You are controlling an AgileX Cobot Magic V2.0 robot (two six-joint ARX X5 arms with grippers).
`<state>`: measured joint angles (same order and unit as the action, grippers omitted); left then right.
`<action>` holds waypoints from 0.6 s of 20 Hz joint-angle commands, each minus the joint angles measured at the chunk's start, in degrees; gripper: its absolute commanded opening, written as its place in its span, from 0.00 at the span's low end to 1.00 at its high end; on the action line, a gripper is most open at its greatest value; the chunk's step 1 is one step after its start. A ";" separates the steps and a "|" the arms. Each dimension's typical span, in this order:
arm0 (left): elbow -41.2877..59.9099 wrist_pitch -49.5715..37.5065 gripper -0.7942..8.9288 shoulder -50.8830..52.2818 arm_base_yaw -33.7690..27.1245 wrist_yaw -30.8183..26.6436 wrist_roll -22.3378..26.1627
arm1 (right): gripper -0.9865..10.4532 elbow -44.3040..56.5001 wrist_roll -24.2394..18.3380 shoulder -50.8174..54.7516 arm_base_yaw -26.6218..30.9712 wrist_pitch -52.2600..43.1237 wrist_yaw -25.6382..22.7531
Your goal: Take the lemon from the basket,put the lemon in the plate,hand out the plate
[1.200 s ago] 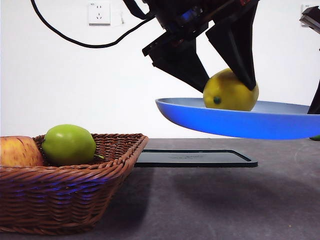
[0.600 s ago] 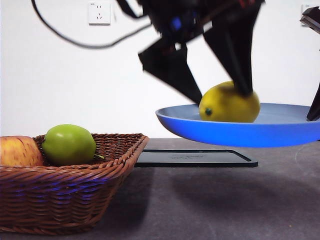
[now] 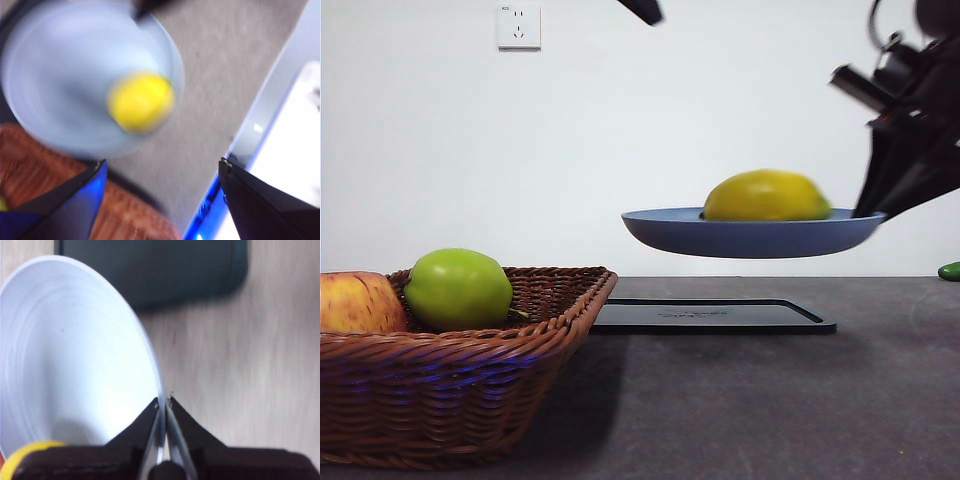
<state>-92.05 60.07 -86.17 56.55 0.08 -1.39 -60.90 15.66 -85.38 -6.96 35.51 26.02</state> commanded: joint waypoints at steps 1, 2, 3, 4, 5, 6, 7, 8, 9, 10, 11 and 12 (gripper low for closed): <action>-1.09 1.53 0.48 0.74 0.35 -0.13 1.09 | 0.09 -8.85 0.42 -8.66 0.76 -0.59 0.66; -1.09 2.12 0.48 1.03 0.37 -0.09 1.07 | 0.09 -12.39 0.46 -12.09 1.05 -0.48 0.66; -1.09 2.75 0.48 1.09 0.35 -0.09 1.07 | 0.09 -15.76 0.63 -15.43 1.31 -0.42 0.68; -1.09 3.34 0.48 1.09 0.35 -0.11 1.05 | 0.09 -18.93 0.87 -18.56 1.40 -0.31 0.63; -1.09 3.48 0.48 1.09 0.35 -0.09 1.05 | 0.09 -21.90 1.03 -21.51 1.40 -0.31 0.66; -1.09 3.26 0.48 1.09 0.35 -0.11 1.05 | 0.09 -24.81 1.25 -24.37 1.40 -0.31 0.63; -1.09 2.84 0.48 1.09 0.35 -0.09 1.05 | 0.09 -27.43 1.49 -27.02 1.51 -0.26 0.66; -1.09 2.27 0.48 1.09 0.35 -0.09 1.05 | 0.09 -29.75 1.86 -29.48 1.55 -0.26 0.66; -1.09 1.68 0.48 1.09 0.35 -0.09 1.05 | 0.09 -31.71 2.05 -31.63 1.57 -0.20 0.68; -1.09 1.20 0.48 1.09 0.35 -0.09 1.03 | 0.09 -33.22 2.12 -33.57 1.57 -0.02 0.70; -1.09 0.94 0.48 1.09 0.35 -0.09 1.03 | 0.09 -34.16 2.12 -35.01 1.66 0.17 0.68; -1.09 0.92 0.48 1.09 0.33 -0.15 1.03 | 0.09 -34.56 2.12 -36.24 1.66 0.15 0.68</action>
<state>-92.05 61.56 -84.31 56.51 0.08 -1.04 -93.78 17.15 -120.70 -5.26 35.94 25.98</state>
